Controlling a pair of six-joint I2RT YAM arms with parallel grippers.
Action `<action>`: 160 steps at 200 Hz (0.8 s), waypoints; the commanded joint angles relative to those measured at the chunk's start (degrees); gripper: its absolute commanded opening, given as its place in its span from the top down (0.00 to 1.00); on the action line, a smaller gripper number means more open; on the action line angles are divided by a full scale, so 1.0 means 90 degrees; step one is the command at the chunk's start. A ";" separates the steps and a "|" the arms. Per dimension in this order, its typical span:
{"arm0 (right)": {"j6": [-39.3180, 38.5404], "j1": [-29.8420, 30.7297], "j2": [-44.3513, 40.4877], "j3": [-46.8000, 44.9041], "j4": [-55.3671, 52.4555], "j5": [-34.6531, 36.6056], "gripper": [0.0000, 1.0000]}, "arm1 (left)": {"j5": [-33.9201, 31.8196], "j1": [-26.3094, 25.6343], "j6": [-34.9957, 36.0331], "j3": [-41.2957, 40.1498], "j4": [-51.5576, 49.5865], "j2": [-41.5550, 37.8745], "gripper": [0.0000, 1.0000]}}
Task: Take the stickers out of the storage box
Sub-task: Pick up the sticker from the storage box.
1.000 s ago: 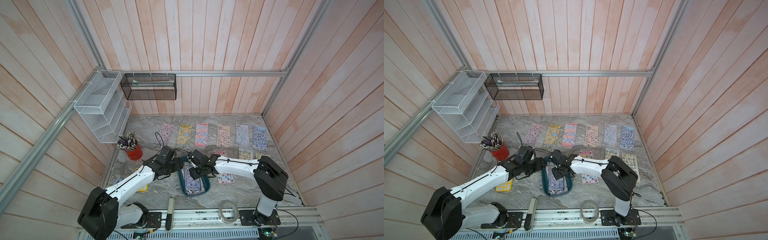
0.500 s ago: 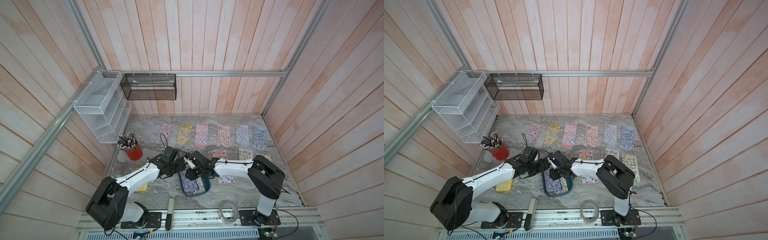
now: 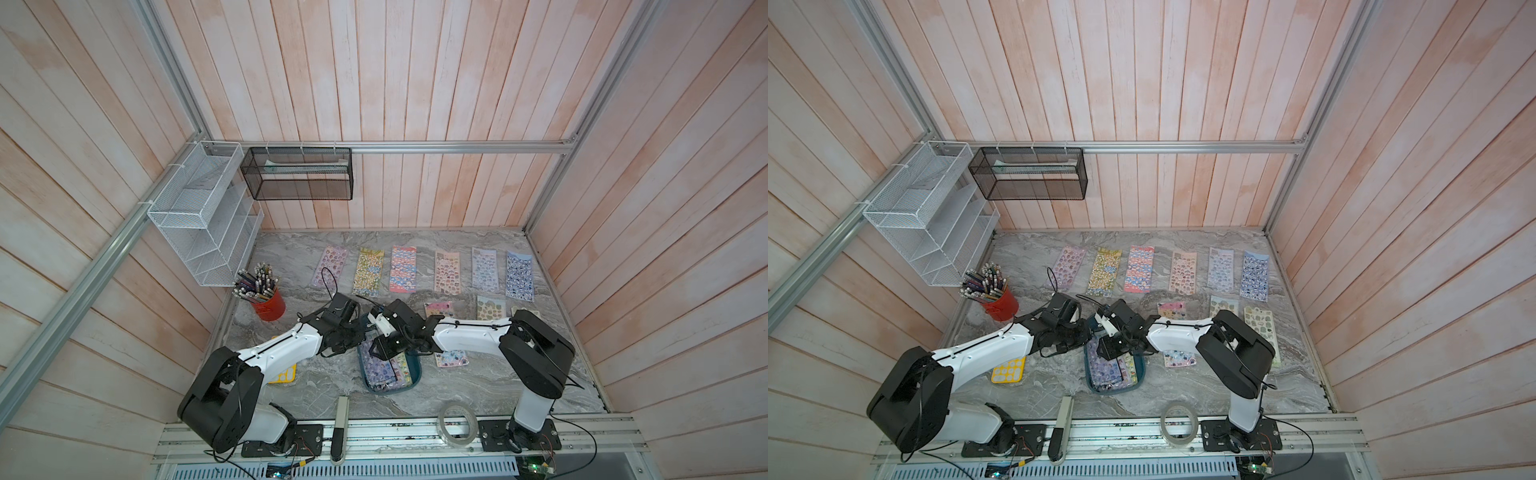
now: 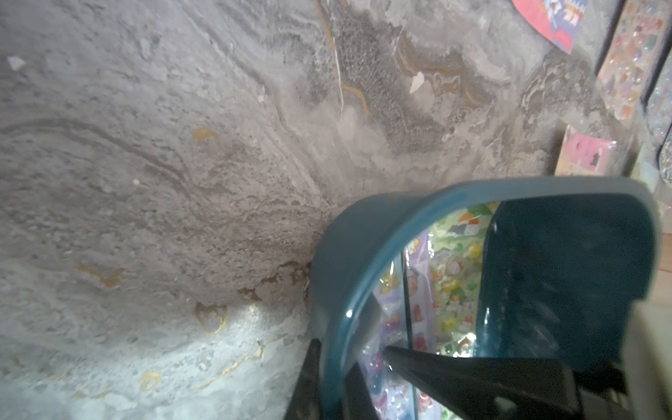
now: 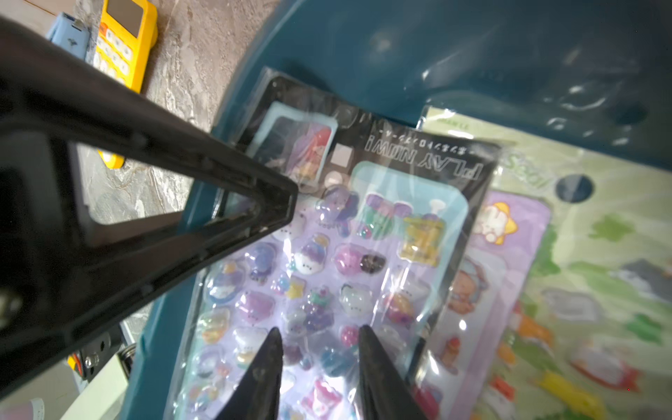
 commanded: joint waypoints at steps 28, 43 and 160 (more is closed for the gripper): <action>-0.0257 -0.0079 -0.0415 0.0005 -0.1284 0.0628 0.62 | 0.0085 -0.0022 -0.0026 0.0204 0.0047 -0.0078 0.94; -0.0229 -0.0082 -0.0285 0.0068 -0.1399 0.0695 0.62 | 0.0062 -0.0021 -0.0016 0.0210 0.0031 -0.0091 0.94; 0.0166 -0.0003 0.0791 0.0701 -0.1640 0.0175 0.58 | 0.0221 -0.0015 -0.0072 0.0137 0.0286 -0.0034 0.94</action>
